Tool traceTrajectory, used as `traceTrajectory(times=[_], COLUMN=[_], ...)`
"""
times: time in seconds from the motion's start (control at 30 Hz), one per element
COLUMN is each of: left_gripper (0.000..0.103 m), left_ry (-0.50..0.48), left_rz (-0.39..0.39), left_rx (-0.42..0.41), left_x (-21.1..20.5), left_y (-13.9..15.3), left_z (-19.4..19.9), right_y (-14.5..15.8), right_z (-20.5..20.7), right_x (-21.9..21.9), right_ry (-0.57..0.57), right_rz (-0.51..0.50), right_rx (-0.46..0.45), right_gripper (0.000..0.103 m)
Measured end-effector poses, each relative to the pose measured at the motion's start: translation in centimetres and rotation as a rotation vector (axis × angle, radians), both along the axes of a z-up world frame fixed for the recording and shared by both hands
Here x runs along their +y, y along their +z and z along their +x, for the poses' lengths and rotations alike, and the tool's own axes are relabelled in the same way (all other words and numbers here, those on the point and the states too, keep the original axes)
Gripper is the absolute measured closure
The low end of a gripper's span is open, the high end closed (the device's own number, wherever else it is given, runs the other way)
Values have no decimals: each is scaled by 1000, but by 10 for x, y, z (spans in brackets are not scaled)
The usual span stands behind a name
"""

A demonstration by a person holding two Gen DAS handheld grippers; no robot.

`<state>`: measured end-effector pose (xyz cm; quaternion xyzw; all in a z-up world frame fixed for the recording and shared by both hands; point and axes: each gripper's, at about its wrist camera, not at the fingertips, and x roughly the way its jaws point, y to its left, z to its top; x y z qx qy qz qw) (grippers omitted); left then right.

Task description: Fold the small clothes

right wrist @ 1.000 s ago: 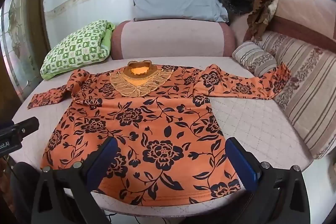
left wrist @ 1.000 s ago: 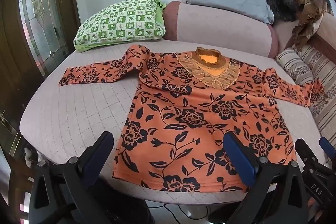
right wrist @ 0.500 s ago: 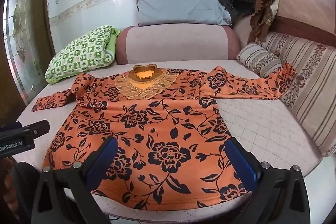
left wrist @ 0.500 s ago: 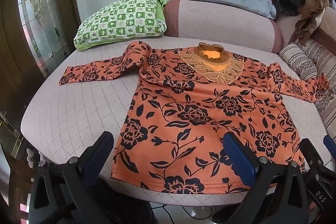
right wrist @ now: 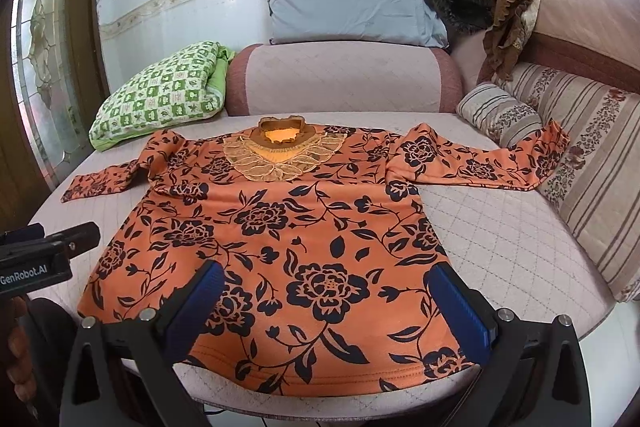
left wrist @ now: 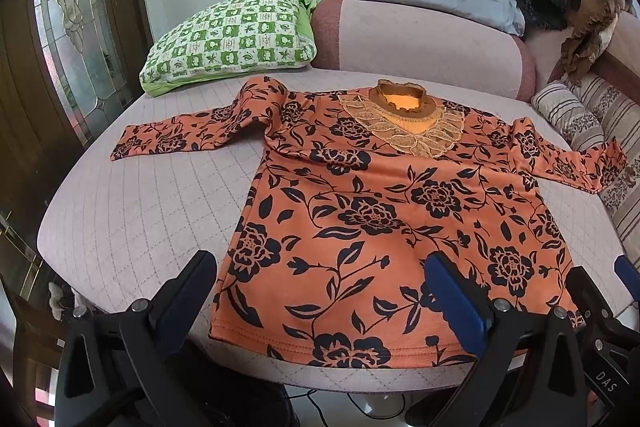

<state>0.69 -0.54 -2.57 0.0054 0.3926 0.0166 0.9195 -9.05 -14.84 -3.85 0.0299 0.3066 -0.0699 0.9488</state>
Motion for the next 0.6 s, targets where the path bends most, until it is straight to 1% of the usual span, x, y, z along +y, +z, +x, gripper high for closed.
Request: traceTrajectory(times=[0.6], left_gripper=[0], left_ry=[2], left_rz=[-7], left_rx=[10], left_x=[2], left_y=[-6], left_z=[3], right_y=[-6], right_z=[1], right_x=[1], right_ry=[-2], right_rz=[-22], right_rx=[-10], right_gripper=[0])
